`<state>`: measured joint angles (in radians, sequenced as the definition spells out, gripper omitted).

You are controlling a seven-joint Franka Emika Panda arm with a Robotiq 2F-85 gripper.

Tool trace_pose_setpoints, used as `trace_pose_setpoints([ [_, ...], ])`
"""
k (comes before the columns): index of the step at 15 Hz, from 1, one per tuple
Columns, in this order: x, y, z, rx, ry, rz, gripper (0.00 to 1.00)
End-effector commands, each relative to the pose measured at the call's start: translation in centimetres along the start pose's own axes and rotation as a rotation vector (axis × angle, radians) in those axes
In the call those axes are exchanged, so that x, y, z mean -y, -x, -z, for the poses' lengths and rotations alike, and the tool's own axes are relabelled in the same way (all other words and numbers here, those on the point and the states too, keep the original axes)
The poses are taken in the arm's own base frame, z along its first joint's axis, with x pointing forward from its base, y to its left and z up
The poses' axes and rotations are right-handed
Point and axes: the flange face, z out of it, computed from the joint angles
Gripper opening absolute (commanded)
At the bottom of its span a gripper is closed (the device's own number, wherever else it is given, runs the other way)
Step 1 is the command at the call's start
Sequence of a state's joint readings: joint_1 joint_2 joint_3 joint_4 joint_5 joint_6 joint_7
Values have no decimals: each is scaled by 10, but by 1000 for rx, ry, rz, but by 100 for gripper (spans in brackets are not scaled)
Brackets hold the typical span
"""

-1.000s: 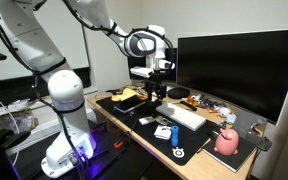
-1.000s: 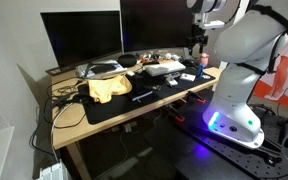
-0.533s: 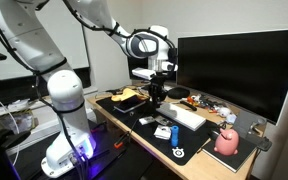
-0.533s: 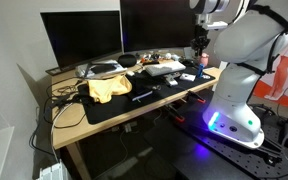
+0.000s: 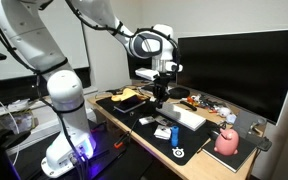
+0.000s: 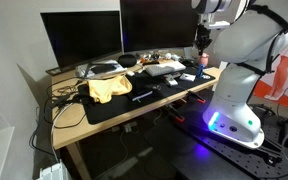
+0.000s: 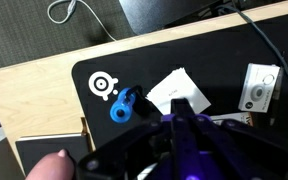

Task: Press the top of the blue object

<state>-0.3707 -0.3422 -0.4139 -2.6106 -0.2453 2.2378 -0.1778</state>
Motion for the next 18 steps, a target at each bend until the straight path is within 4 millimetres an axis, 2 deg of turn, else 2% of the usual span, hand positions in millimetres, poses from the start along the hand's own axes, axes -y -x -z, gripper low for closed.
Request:
trace_pose_setpoints([
  [1, -18, -7, -5, -10, 2, -19, 0],
  [11, -46, -8, -30, -34, -1, -114, 0],
  [18, -56, -18, -46, -68, 1, -177, 0],
])
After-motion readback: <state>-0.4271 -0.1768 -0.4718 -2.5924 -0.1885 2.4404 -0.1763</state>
